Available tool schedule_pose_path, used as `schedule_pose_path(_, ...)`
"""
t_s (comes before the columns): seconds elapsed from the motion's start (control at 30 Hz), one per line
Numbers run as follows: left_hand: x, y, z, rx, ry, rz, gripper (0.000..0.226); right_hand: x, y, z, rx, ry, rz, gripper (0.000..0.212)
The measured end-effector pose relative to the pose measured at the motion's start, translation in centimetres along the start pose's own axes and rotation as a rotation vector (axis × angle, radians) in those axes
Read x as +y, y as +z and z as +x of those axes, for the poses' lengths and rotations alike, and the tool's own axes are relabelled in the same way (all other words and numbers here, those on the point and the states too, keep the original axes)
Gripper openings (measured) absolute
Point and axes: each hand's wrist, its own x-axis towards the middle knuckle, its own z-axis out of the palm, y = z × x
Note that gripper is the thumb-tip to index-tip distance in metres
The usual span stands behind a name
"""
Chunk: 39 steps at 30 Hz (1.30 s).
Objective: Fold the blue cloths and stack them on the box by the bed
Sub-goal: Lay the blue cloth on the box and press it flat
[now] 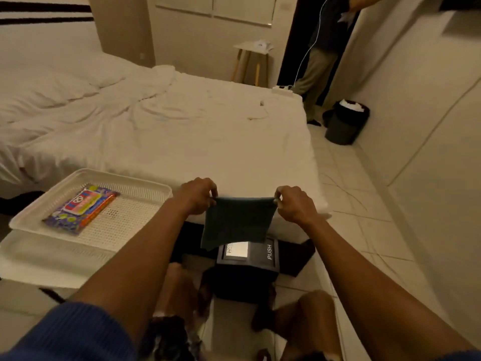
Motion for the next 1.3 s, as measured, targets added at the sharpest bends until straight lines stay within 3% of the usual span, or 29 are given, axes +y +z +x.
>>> schedule_pose_path(0.2,2.1,9.9,0.5,-0.258,0.050,0.051,0.025,7.1,6.8,-4.5,-0.164,0.066,0.018,0.013)
schedule_pose_path(0.47,1.8,18.3,5.2,-0.263,-0.022,-0.006,0.020,11.1,13.7,-1.6,-0.208,0.193,0.032,0.012)
schedule_pose_path(0.73,0.5,23.0,14.0,-0.112,-0.038,-0.071,0.022,13.8,18.8,5.4,-0.101,0.332,0.061,0.017)
schedule_pose_path(0.9,0.3,26.5,14.7,0.110,-0.148,-0.177,0.021,13.5,21.8,5.8,0.068,0.545,0.285,0.010)
schedule_pose_path(0.97,-0.4,27.8,13.7,0.223,-0.235,-0.210,0.022,12.0,23.2,5.2,0.120,0.596,0.425,0.032)
schedule_pose_path(1.17,-3.2,32.6,10.3,0.097,-0.020,-0.155,0.058,5.7,30.2,4.1,-0.032,0.109,0.291,0.060)
schedule_pose_path(1.3,-3.4,34.6,9.9,0.055,0.014,-0.186,0.058,6.0,31.9,4.7,-0.058,0.034,0.212,0.062)
